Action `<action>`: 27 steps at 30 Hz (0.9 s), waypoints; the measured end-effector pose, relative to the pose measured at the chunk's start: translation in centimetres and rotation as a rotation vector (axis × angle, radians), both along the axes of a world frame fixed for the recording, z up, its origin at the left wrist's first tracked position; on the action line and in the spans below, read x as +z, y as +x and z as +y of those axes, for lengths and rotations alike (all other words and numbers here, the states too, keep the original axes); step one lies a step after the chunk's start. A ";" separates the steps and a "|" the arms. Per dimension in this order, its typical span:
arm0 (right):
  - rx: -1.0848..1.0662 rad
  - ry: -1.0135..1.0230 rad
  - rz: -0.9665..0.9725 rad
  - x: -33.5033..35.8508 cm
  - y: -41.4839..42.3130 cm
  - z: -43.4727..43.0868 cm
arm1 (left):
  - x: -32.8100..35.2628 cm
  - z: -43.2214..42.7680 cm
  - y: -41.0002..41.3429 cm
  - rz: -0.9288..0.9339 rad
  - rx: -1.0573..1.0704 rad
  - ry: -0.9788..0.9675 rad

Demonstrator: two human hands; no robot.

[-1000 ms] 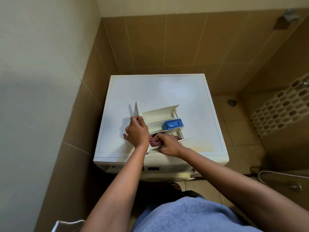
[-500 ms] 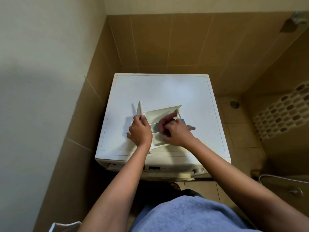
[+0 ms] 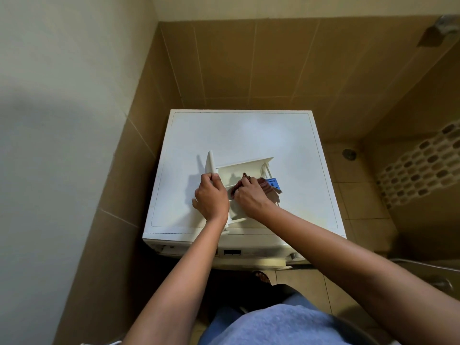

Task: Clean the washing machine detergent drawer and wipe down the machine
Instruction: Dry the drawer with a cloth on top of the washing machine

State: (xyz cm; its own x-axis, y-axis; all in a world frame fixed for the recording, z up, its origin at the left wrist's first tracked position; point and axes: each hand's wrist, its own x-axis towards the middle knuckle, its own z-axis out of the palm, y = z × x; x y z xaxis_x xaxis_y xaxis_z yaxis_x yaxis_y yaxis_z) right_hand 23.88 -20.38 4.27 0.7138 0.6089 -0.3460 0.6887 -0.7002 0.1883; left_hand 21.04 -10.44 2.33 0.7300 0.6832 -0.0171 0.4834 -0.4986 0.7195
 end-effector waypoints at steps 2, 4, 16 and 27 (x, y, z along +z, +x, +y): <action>0.018 0.013 -0.029 -0.3 -0.1 0.3 | 0.1 0.0 0.1 0.000 0.000 0.004; 0.000 0.060 -0.019 -0.6 -0.1 0.5 | 0.0 0.0 0.0 -0.001 -0.002 0.010; -0.134 0.084 0.152 -1.1 -0.4 3.4 | -0.7 0.2 0.2 -0.034 -0.002 -0.004; -0.270 0.317 0.312 -0.1 2.0 1.5 | -0.7 0.5 0.3 -0.034 -0.016 -0.048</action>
